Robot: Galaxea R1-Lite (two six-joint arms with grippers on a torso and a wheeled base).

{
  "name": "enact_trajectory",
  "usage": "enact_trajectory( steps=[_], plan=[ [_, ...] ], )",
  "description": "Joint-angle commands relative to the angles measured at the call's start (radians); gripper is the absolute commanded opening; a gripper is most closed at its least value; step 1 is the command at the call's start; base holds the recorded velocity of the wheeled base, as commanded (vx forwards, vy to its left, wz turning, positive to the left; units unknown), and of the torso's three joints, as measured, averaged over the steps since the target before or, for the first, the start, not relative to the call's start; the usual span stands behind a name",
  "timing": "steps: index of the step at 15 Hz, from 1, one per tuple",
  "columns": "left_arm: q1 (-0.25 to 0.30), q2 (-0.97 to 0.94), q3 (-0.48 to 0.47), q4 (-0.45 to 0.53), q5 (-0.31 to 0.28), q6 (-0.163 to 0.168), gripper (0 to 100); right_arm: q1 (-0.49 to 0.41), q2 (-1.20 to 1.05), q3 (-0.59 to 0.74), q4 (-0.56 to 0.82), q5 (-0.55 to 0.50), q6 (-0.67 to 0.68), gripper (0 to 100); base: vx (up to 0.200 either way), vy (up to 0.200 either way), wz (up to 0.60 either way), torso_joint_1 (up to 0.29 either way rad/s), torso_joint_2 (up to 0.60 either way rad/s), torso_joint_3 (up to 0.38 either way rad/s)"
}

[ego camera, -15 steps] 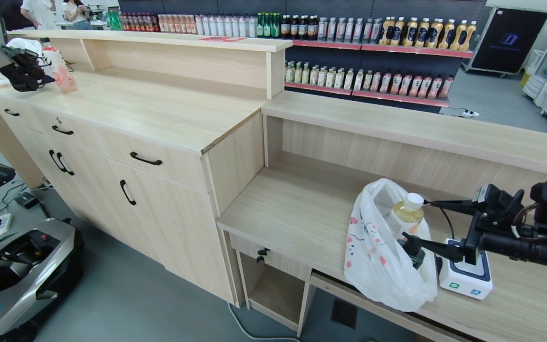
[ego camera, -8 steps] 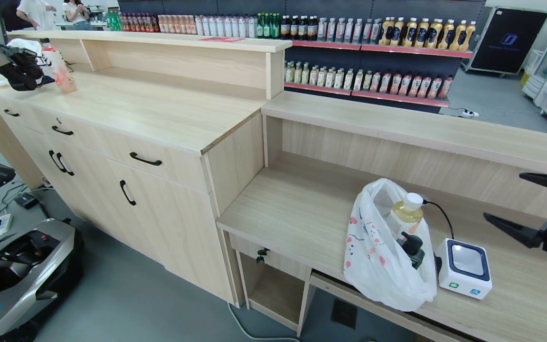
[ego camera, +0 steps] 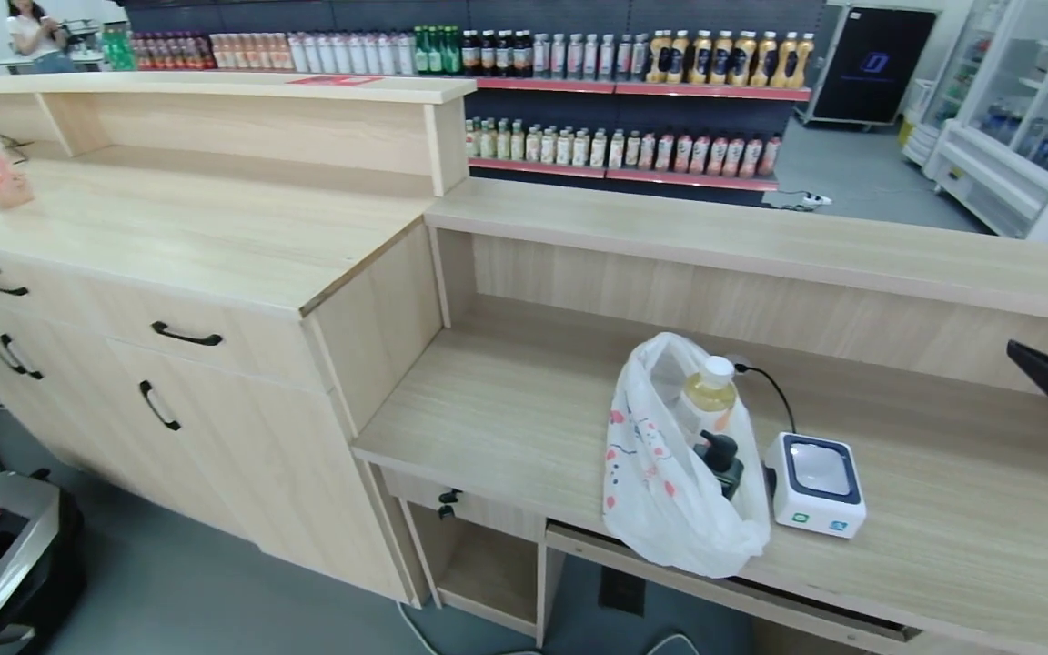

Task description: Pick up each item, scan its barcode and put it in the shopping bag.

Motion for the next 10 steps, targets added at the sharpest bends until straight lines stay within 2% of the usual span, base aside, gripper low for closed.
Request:
enact_trajectory(
  steps=[1, 4, 7, 8, 9, 10],
  plan=[
    [0.000, 0.000, 0.000, 0.000, 0.000, 0.000, 0, 0.112, -0.016, -0.037, 0.002, -0.173, 0.097, 100, 0.000, 0.000, -0.60, -0.002, 0.01, 0.002],
    [0.000, 0.000, 0.000, 0.000, 0.000, 0.000, 0, 0.158, -0.016, 0.010, 0.001, -0.359, 0.180, 100, 0.000, 0.000, -0.60, -0.004, 0.00, 0.002],
    [0.000, 0.000, 0.000, 0.000, 0.000, 0.000, 0, 0.160, -0.086, 0.095, 0.005, -0.365, 0.353, 100, 0.000, 0.000, 0.00, 0.000, 0.00, 0.000],
    [0.000, 0.000, 0.000, 0.000, 0.000, 0.000, 0, 0.172, -0.144, 0.144, 0.033, -0.368, 0.360, 100, 0.000, 0.000, 0.00, 0.000, 0.00, 0.000],
    [0.000, 0.000, 0.000, 0.000, 0.000, 0.000, 0, 0.224, -0.213, 0.159, 0.107, -0.393, 0.363, 100, 0.000, 0.000, 0.00, 0.000, 0.00, 0.000],
    [0.000, 0.000, 0.000, 0.000, 0.000, 0.000, 0, 0.252, -0.266, 0.188, 0.139, -0.440, 0.369, 100, 0.000, 0.000, 0.00, 0.000, 0.00, 0.000]
  ],
)
